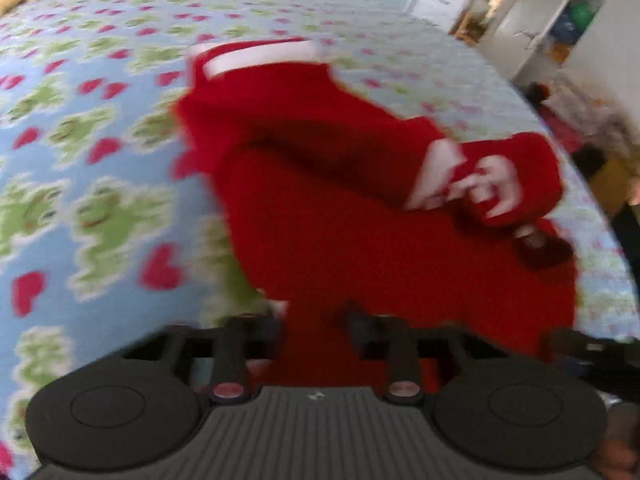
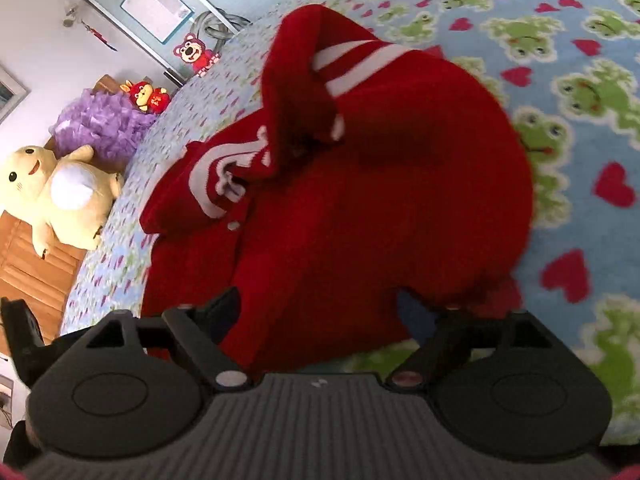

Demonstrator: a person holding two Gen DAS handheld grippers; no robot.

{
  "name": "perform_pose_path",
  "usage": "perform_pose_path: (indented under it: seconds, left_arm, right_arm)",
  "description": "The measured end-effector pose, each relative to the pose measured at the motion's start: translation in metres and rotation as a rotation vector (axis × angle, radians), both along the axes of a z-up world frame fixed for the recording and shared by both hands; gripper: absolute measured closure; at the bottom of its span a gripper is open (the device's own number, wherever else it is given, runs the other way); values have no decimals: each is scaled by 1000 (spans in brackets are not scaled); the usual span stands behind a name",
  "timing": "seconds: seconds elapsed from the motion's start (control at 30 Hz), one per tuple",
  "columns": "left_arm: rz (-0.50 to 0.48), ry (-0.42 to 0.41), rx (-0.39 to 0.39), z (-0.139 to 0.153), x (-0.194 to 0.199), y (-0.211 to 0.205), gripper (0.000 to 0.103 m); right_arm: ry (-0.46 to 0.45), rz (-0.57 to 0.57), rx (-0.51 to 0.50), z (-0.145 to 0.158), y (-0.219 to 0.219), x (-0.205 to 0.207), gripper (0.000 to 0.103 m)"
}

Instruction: Fold clothes

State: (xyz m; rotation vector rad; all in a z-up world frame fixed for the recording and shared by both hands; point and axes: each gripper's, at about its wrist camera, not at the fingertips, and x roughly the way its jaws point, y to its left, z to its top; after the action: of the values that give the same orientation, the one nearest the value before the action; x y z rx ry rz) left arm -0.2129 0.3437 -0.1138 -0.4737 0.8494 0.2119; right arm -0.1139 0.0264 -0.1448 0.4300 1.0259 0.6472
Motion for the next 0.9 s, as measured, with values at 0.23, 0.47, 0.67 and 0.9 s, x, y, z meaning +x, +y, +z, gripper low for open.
perform_pose_path:
  seconds: [0.23,0.47,0.67,0.9]
  left_arm:
    - [-83,-179,-61,59,10,-29,99]
    - [-84,-125,-90,50,-18,-30,76]
    - [7,-8,-118,8,-48,-21,48]
    - [65,-41,-104,24,-54,-7,42]
  right_arm:
    - [-150,-62,-7,48,-12,42,98]
    - [-138,-123,101,84,-64,47,67]
    - [142,-13,99,1,-43,1,31]
    - [200,-19,139,-24,-5,21,62]
